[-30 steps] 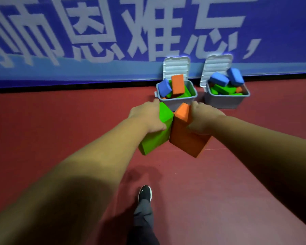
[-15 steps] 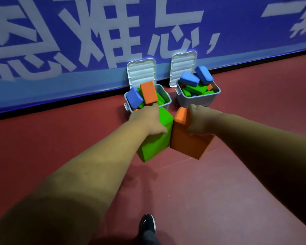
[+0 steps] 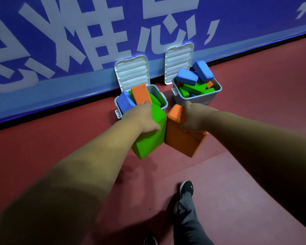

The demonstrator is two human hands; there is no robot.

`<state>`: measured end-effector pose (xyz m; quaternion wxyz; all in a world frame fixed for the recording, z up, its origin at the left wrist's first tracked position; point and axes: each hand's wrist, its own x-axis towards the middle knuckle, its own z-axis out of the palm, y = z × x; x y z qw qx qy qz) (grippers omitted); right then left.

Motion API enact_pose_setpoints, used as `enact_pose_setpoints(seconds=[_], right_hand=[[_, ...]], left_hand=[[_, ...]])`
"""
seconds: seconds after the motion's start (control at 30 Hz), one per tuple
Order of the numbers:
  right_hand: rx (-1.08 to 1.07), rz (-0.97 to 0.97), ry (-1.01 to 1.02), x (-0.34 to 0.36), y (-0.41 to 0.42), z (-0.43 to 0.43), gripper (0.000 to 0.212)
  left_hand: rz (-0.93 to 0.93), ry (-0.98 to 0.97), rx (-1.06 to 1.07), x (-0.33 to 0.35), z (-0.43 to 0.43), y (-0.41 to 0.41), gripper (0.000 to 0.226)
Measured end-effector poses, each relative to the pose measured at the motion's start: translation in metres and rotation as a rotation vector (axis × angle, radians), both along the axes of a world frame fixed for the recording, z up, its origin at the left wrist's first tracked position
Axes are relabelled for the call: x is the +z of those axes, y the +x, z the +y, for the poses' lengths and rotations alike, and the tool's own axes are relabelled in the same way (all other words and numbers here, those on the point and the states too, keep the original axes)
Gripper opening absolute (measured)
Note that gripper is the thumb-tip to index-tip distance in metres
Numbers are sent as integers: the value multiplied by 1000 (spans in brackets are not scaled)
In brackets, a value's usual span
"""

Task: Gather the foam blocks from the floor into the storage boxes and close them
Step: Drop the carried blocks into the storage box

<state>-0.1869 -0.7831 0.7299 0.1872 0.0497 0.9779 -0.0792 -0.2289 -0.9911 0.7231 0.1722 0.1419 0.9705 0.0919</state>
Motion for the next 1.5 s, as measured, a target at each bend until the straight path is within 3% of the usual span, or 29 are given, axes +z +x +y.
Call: enact_pose_setpoints(seconds=[0.33, 0.8, 1.0, 1.2, 1.5], right_hand=[[28, -112, -56, -50, -185, 82, 82], [-120, -167, -128, -146, -383, 82, 85], [-182, -104, -173, -209, -454, 75, 81], [-206, -49, -230, -290, -511, 75, 86], [-301, 175, -286, -410, -588, 69, 92]], left_hand=[[-83, -16, 113, -45, 68, -158, 96], [-247, 79, 310, -165, 26, -340, 70], [-210, 133, 392, -236, 18, -398, 79], [-186, 50, 448, -315, 19, -437, 93], [-121, 342, 487, -453, 18, -470, 95]])
